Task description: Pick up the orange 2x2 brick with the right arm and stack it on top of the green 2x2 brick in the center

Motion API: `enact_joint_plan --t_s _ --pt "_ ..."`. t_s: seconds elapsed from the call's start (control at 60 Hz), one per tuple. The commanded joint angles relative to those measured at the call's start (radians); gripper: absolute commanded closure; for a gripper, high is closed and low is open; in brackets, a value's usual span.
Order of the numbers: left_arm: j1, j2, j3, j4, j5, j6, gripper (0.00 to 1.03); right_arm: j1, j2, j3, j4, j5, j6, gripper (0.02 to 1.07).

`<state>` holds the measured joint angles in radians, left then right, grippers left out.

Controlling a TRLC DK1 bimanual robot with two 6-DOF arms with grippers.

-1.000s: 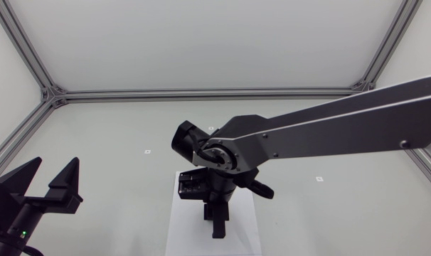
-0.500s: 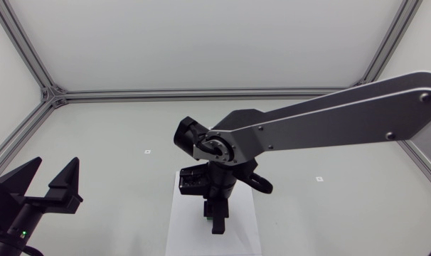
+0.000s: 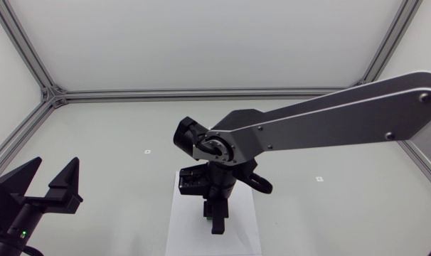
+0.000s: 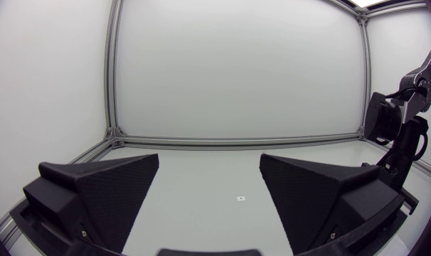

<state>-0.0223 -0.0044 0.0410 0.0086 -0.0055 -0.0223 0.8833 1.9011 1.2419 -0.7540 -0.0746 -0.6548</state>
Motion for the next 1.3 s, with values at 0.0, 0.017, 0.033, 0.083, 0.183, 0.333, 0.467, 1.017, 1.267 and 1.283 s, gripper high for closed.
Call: enact_joint_plan --t_s 0.0,0.017,0.033,0.083,0.183,0.333,0.467,1.017,1.267,1.283 --pt "0.005 -0.008 -0.041 -0.015 0.004 0.013 0.04 0.019 0.038 -0.022 -0.027 -0.011 0.011 1.01" --pt "0.005 -0.008 -0.041 -0.015 0.004 0.013 0.04 0.019 0.036 -0.021 -0.028 -0.011 0.011 1.01" --pt "0.005 -0.008 -0.041 -0.013 0.004 0.013 0.04 0.019 0.036 -0.019 -0.031 -0.011 0.011 1.01" --pt "0.005 -0.008 -0.041 -0.013 0.006 0.013 0.04 0.019 0.033 -0.016 -0.034 -0.011 0.011 1.01" --pt "0.005 -0.008 -0.041 -0.015 0.004 0.013 0.04 0.019 0.030 -0.010 -0.041 -0.011 0.009 1.01" --pt "0.005 -0.008 -0.041 -0.015 0.004 0.013 0.04 0.022 0.019 -0.007 -0.050 -0.010 0.007 1.01" --pt "0.005 -0.008 -0.041 -0.015 0.004 0.013 0.04 0.026 0.023 -0.002 -0.050 -0.005 0.007 1.01" --pt "0.005 -0.008 -0.041 -0.015 0.006 0.013 0.04 0.022 0.044 0.030 -0.044 -0.001 0.004 1.01" --pt "0.005 -0.008 -0.041 -0.015 0.006 0.013 0.04 0.017 0.050 0.036 -0.041 -0.001 0.001 1.01" --pt "0.005 -0.008 -0.041 -0.015 0.006 0.013 0.04 0.016 0.050 0.034 -0.041 -0.001 0.001 1.01"
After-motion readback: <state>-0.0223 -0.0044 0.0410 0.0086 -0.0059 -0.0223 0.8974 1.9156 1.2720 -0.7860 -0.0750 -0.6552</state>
